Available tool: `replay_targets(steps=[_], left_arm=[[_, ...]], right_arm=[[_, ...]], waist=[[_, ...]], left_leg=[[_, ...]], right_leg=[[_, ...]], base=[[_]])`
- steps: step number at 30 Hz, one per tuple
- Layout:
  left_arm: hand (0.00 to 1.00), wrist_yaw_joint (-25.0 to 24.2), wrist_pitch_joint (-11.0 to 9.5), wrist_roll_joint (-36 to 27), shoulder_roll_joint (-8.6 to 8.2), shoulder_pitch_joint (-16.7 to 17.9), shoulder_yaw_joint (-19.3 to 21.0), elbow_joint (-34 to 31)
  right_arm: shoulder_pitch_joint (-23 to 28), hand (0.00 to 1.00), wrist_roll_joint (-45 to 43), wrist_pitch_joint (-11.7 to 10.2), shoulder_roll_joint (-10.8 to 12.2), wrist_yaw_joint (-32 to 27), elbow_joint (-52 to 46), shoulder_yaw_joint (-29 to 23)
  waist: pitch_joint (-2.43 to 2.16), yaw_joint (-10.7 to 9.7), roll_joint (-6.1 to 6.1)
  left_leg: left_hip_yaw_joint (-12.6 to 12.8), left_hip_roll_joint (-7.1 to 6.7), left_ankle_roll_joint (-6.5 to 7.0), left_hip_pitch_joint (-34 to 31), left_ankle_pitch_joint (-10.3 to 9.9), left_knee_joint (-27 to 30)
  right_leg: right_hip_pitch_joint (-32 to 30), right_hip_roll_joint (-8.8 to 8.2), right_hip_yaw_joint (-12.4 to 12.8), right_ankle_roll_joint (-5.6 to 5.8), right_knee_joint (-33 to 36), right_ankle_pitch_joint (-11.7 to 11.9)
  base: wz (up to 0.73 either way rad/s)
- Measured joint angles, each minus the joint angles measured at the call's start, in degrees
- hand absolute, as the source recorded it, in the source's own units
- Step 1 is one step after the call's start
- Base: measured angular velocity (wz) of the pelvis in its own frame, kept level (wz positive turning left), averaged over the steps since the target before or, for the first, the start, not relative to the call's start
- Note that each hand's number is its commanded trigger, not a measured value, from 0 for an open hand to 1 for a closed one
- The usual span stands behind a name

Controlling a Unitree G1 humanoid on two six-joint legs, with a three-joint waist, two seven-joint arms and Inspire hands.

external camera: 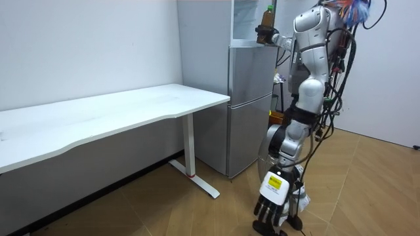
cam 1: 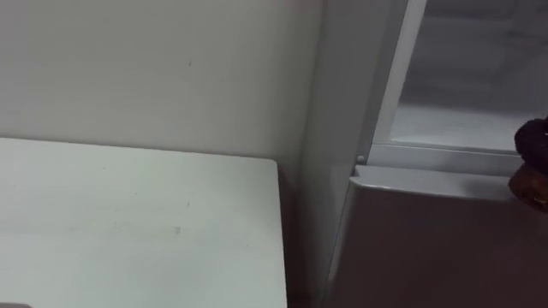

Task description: Put the bottle in the upper fridge

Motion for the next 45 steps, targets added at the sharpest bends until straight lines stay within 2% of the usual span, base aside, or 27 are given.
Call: replay_targets(steps=[1,4,6,8,11,16,19,22,24,26,29,32,35,38,41,45], left_arm=[[0.0,-0.1,0.0,0.06,0.07,0.07,0.04,0.03],[0.0,-0.45,0.0,0.08,0.52,-0.01,0.11,-0.41],[0.0,-0.45,0.0,0.09,1.02,-0.11,0.07,-1.18],[0.0,-0.45,0.04,0.13,2.04,-0.2,0.04,-1.94],[0.0,-0.44,0.38,0.17,2.72,-0.61,-0.05,-2.43],[0.0,-0.31,1.17,0.19,3.06,-1.33,0.04,-2.41],[0.0,-0.4,1.05,0.2,2.99,-1.43,0.02,-2.51],[0.0,-0.44,1.12,0.2,3.18,-1.42,0.03,-2.48],[0.0,-0.45,1.15,0.2,3.18,-1.41,0.02,-2.37],[0.0,-0.45,1.18,0.19,3.21,-1.37,0.02,-2.23],[0.0,-0.44,1.4,0.19,3.24,-1.21,0.02,-2.11],[0.0,-0.45,1.5,0.2,3.44,-1.18,0.02,-2.18],[0.0,-0.45,1.56,0.21,3.62,-1.15,0.0,-2.33],[0.0,-0.45,1.56,0.28,3.97,-1.15,-0.11,-2.52],[0.0,-0.44,1.55,0.27,4.05,-1.14,-0.2,-2.47],[0.0,-0.43,1.46,0.27,4.14,-1.09,-0.56,-2.44]], right_arm=[[-0.75,1.0,-0.03,0.0,-0.01,-1.29,1.1,0.01],[-3.93,1.0,-0.03,0.0,-0.55,-4.29,4.56,0.83],[-6.12,1.0,-0.1,0.0,-1.6,-5.85,7.41,1.61],[-7.87,1.0,-0.09,0.0,-3.83,-7.77,10.84,3.58],[-10.93,1.0,-0.09,0.0,-4.85,-8.69,14.49,5.47],[-12.67,1.0,1.05,0.18,-4.95,-10.47,15.2,6.53],[-14.08,1.0,1.4,0.71,-6.41,-10.8,17.57,7.39],[-15.62,1.0,1.85,0.94,-6.62,-12.1,19.11,7.42],[-15.73,1.0,2.08,0.95,-7.37,-12.64,19.16,7.8],[-15.77,1.0,2.21,1.11,-9.52,-13.07,19.48,10.28],[-15.8,1.0,2.7,1.21,-10.83,-13.07,19.5,12.07],[-16.28,1.0,3.21,1.65,-11.18,-13.53,19.5,12.09],[-20.0,1.0,3.2,2.32,-11.34,-14.43,21.67,13.67],[-22.36,1.0,3.22,2.39,-12.99,-14.15,23.47,15.26],[-25.27,1.0,3.2,2.39,-13.49,-13.88,25.44,16.57],[-25.98,1.0,3.2,2.39,-13.49,-12.93,25.83,16.58]], waist=[[0.07,0.08,-0.14],[-0.2,0.49,-0.88],[0.04,1.14,-1.43],[-0.11,1.67,-2.22],[-0.13,1.82,-2.94],[-0.37,1.7,-3.3],[-0.35,1.77,-3.37],[-0.29,1.91,-3.28],[-0.19,2.63,-3.14],[-0.08,3.18,-3.02],[-0.02,3.25,-3.12],[0.02,3.27,-3.33],[0.01,3.11,-3.34],[-0.03,3.41,-3.39],[-0.03,3.33,-3.39],[-0.03,3.4,-3.39]], left_leg=[[-0.61,-0.09,0.01,-0.59,-0.01,0.38],[-0.87,-0.12,-0.04,-2.41,0.15,0.96],[-0.97,-0.09,-0.11,-2.59,0.31,0.91],[-1.33,-0.07,-0.19,-2.88,0.34,0.9],[-1.48,0.03,-0.27,-3.88,0.44,1.06],[-2.22,-0.03,-0.33,-4.6,0.49,0.98],[-2.26,-0.09,-0.33,-4.59,0.47,0.97],[-2.3,-0.09,-0.33,-4.6,0.45,0.97],[-2.31,-0.09,-0.34,-4.44,0.45,0.96],[-2.41,-0.08,-0.36,-4.24,0.46,0.97],[-2.63,-0.08,-0.41,-4.23,0.5,0.97],[-2.82,-0.08,-0.45,-4.33,0.53,1.02],[-2.85,-0.08,-0.48,-4.34,0.55,1.02],[-3.07,-0.07,-0.51,-4.28,0.56,1.37],[-3.26,-0.07,-0.51,-4.28,0.56,1.4],[-3.92,-0.1,-0.52,-4.24,0.56,1.57]], right_leg=[[-0.12,-0.04,-0.54,0.01,-0.05,-0.04],[-1.86,-0.32,-1.01,-0.22,0.15,-0.54],[-1.96,-0.32,-1.4,-0.32,0.13,-0.55],[-1.87,-0.36,-1.99,-0.4,-0.18,-0.62],[-2.51,-0.16,-2.69,-0.55,-0.02,-0.6],[-2.68,-0.3,-4.66,-0.62,0.19,-0.51],[-2.61,-0.34,-4.69,-0.62,0.14,-0.51],[-2.6,-0.33,-4.62,-0.63,0.14,-0.51],[-2.45,-0.32,-4.57,-0.63,0.15,-0.51],[-2.21,-0.31,-4.61,-0.64,0.14,-0.5],[-2.1,-0.28,-4.64,-0.66,0.14,-0.49],[-2.11,-0.25,-4.9,-0.68,0.09,-0.48],[-2.14,-0.21,-4.92,-0.69,0.07,-0.47],[-1.77,-0.13,-4.86,-0.7,0.04,-0.47],[-1.68,-0.09,-4.87,-0.7,0.03,-0.47],[-1.31,-0.02,-4.87,-0.69,-0.03,-0.47]], base=[[0.2],[0.1],[0.05],[0.11],[0.08],[0.05],[0.0],[0.0],[0.0],[0.02],[0.04],[0.03],[0.0],[0.06],[0.05],[0.09]])
